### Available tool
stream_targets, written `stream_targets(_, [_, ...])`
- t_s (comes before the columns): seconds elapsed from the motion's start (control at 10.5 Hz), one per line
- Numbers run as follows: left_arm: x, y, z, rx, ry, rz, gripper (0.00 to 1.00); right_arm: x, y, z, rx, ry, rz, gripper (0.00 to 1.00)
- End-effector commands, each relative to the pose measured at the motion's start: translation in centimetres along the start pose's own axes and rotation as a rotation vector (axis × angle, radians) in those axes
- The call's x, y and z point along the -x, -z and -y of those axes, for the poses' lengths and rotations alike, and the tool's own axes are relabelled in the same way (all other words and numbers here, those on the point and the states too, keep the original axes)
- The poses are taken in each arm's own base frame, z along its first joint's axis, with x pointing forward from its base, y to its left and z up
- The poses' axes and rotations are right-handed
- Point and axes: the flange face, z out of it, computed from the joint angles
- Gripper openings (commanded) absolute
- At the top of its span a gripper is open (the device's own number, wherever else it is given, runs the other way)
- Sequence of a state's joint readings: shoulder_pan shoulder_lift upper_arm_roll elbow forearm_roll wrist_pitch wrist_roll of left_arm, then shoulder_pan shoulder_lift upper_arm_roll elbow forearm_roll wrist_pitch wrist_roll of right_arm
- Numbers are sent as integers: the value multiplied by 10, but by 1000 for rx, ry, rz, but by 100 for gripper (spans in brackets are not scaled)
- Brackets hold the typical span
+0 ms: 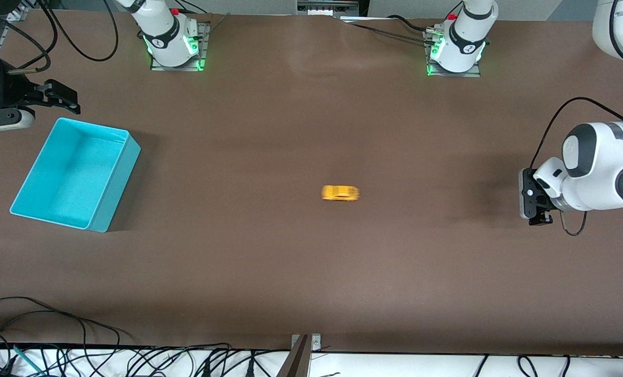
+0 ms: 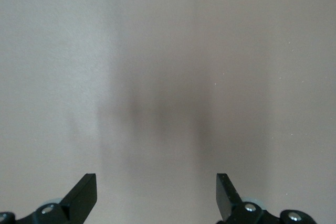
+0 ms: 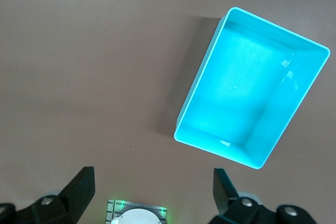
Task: Wind up and store yellow beetle car
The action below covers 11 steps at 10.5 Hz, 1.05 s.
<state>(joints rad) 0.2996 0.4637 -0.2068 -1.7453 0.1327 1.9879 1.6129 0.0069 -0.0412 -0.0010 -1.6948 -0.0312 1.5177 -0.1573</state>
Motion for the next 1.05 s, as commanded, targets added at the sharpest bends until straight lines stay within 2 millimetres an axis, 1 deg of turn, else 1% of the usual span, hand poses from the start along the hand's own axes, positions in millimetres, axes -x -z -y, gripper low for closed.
stream_targets(0.0, [-30, 37, 6, 27, 9, -5, 100, 1, 1, 3, -20, 14, 7, 100])
stream_targets(0.19, [-51, 56, 6, 49, 33, 6, 100, -1, -2, 4, -21, 19, 13, 100])
stream_targets(0.29, [-60, 60, 4, 71, 51, 13, 100, -1, -2, 4, -21, 19, 13, 100])
stream_targets(0.38, [-66, 60, 2, 89, 72, 17, 100, -1, -2, 3, -21, 17, 14, 100])
stream_targets(0.57, [-85, 76, -4, 77, 80, 30, 100, -2, -4, 4, -22, 19, 17, 100])
stream_targets(0.76, [-94, 87, -10, 73, 127, 33, 100, -2, -7, 7, -28, 24, 41, 100])
stream_targets(0.86, [-100, 98, -15, 58, 151, 35, 100, -2, -7, 10, -57, 26, 39, 100])
stream_targets(0.95, [-102, 110, -20, 43, 204, 39, 100, -2, -6, 11, -69, 27, 36, 100])
